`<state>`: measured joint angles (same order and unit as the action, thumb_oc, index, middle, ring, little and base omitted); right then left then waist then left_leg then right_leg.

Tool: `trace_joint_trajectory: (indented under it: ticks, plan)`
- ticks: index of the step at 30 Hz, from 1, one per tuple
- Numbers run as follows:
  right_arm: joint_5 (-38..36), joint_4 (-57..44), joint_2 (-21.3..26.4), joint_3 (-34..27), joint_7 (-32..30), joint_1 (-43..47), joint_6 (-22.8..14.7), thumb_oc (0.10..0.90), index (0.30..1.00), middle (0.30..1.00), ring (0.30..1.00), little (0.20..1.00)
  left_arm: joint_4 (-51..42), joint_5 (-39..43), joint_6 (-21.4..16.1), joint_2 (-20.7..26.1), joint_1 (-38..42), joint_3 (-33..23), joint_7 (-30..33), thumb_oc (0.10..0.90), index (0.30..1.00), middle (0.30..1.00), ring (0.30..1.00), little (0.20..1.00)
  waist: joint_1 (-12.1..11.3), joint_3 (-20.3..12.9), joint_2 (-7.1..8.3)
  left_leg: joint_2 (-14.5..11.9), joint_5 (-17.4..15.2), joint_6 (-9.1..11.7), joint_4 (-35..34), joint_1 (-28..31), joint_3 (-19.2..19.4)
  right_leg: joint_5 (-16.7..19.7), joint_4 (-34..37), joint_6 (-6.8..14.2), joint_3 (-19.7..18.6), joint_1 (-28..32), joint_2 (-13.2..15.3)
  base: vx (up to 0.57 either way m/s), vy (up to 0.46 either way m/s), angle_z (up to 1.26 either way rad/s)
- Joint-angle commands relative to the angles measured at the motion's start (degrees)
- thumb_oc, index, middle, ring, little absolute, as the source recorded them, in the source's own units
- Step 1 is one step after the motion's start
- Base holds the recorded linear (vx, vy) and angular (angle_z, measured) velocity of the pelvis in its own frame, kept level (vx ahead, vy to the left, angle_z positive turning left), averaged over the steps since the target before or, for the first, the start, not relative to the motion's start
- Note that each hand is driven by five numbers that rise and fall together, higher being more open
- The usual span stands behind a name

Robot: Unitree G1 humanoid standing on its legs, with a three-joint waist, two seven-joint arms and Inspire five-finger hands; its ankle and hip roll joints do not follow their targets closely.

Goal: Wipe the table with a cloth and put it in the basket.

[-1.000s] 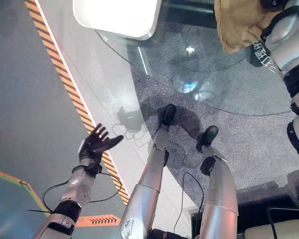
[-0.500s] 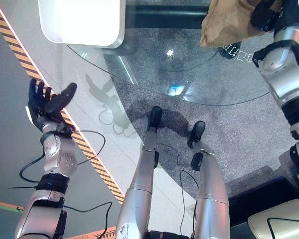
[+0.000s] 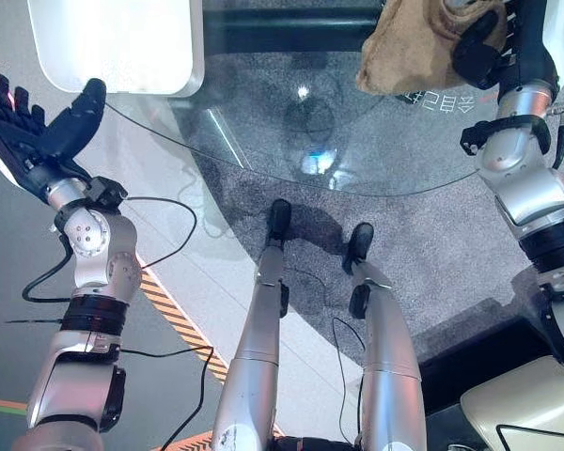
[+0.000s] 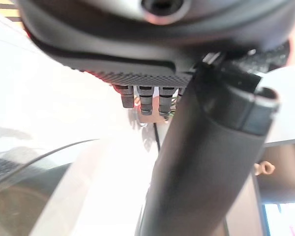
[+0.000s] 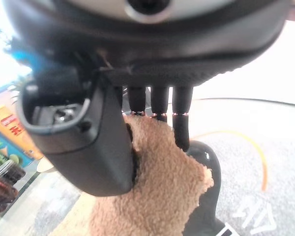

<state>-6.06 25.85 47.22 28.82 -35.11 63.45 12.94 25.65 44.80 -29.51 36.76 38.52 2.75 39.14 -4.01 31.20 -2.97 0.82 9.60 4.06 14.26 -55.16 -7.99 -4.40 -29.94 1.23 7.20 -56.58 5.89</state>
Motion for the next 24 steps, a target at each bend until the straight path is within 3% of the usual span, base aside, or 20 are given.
trace_joint_trajectory:
  ticks: [1,9,15,18,24]
  plan:
    - [4.96,-5.67,2.36,-4.81,-1.78,0.89,-4.41,0.100,0.300,0.300,0.300,0.200,-3.36,-6.65,-6.05,5.46,0.66,-6.77,2.45,0.800,0.900,0.900,0.900,0.900,-0.24,-1.41,0.76,2.04,-8.20,-2.78,5.84,2.45,3.60,2.02,5.86,2.26,-2.01,4.09,-3.09,0.00,0.000,0.00]
    - [7.65,-9.86,1.87,-7.93,-0.41,-1.41,-5.60,0.100,0.300,0.300,0.300,0.200,-8.51,-11.30,-5.86,5.52,0.73,-6.60,0.67,0.800,0.900,0.900,0.900,0.900,0.00,-1.41,1.08,2.10,-8.25,-2.73,5.65,2.98,3.82,2.11,6.00,2.36,-2.10,4.60,-3.31,0.00,0.000,0.00]
    - [9.72,-14.99,0.43,-9.84,0.61,-1.53,-6.71,0.100,0.300,0.300,0.300,0.200,-13.22,-11.27,-4.70,4.40,0.46,-5.48,-7.17,0.800,0.900,0.900,0.900,0.900,0.20,-1.41,1.31,2.01,-8.30,-2.81,5.41,3.54,4.07,2.27,6.14,2.57,-2.47,5.04,-3.56,0.00,-0.002,-0.01]
    - [10.11,-19.18,-0.23,-11.49,2.28,-2.08,-7.18,0.100,0.300,0.300,0.300,0.200,-16.80,-9.73,-2.89,3.21,-0.48,-4.43,-14.53,0.800,0.900,0.900,0.900,0.900,0.42,-1.41,1.52,2.06,-8.16,-2.95,5.29,3.78,4.25,2.62,6.31,2.74,-2.65,5.26,-3.72,0.00,-0.005,-0.07]
    - [8.99,-25.03,-1.73,-13.69,5.07,-3.15,-8.98,0.100,0.300,0.300,0.300,0.200,-21.56,-8.76,0.49,1.36,-0.99,-1.73,-22.44,0.800,0.900,0.900,0.900,0.900,1.01,-1.41,1.77,2.15,-8.16,-3.26,5.43,3.94,4.62,3.04,6.18,2.88,-3.06,5.25,-4.02,0.00,0.000,-0.01]
